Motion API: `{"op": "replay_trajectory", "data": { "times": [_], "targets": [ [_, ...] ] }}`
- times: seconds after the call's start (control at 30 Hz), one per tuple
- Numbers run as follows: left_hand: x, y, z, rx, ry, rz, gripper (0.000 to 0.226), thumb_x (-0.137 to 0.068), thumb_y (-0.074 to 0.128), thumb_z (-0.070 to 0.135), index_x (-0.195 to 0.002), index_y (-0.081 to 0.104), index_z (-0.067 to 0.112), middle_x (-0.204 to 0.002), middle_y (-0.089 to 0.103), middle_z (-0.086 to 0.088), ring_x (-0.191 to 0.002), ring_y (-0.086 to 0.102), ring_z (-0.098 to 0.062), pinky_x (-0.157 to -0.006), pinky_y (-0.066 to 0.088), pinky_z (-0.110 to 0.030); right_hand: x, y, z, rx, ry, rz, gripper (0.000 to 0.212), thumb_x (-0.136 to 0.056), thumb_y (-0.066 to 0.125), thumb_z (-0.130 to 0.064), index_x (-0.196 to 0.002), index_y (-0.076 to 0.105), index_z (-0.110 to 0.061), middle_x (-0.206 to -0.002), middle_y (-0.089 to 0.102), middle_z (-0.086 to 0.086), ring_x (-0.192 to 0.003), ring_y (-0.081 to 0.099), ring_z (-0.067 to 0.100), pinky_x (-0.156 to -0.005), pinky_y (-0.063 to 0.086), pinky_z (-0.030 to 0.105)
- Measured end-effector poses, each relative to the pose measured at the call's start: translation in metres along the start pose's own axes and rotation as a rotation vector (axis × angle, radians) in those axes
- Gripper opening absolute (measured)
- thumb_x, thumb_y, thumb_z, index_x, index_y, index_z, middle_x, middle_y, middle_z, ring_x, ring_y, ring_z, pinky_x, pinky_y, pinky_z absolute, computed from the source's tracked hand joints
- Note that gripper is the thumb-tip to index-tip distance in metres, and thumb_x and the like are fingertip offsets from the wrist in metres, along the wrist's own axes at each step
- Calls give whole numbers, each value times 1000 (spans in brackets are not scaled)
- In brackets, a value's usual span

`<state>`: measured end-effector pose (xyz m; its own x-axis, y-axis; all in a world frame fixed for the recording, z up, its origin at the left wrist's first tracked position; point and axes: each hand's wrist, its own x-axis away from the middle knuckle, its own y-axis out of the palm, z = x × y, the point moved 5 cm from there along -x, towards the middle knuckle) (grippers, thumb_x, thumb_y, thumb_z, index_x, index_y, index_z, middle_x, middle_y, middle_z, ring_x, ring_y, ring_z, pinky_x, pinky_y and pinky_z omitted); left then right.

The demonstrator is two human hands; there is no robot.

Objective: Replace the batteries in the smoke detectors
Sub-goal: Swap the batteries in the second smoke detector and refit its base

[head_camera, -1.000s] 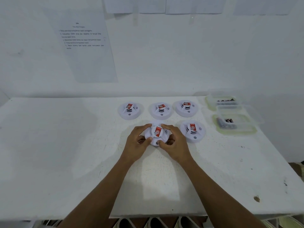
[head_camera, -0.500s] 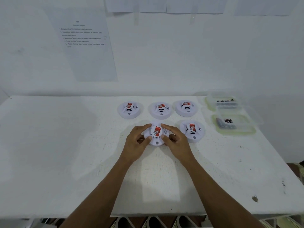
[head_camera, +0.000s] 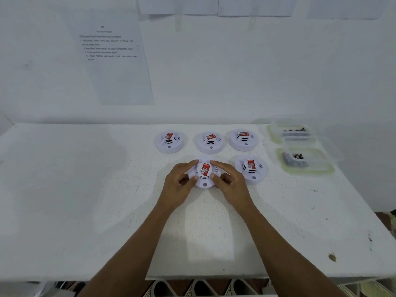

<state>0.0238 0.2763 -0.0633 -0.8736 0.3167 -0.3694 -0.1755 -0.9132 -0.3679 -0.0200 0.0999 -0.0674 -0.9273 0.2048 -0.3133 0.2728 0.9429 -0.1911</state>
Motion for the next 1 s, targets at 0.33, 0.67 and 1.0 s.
{"op": "replay_trajectory", "data": {
  "times": [0.33, 0.67, 1.0],
  "targets": [
    [3, -1, 0, 18, -8, 11, 43, -87, 61, 27, -127, 50, 40, -118, 58, 9, -108, 55, 3, -85, 49, -13, 1, 0, 0, 6, 0, -6, 37, -90, 68, -13, -126, 62, -17, -120, 67, 0, -107, 66, 13, -84, 59, 37],
    [4, 0, -3, 39, -19, 12, 45, -90, 65, 17, -129, 52, 33, -118, 59, 7, -109, 57, -3, -84, 52, -17, 1, 0, 0, 25, 6, -2, 37, -90, 68, -14, -125, 62, -22, -119, 67, -1, -104, 67, 11, -82, 60, 34],
    [4, 2, -3, -15, 2, 11, 46, -90, 65, 15, -127, 51, 36, -117, 58, 12, -108, 54, 5, -85, 47, -10, 5, 1, -3, 41, -4, 16, 39, -88, 67, -27, -126, 61, -21, -117, 67, -4, -105, 67, 14, -82, 60, 37]
  ]
}}
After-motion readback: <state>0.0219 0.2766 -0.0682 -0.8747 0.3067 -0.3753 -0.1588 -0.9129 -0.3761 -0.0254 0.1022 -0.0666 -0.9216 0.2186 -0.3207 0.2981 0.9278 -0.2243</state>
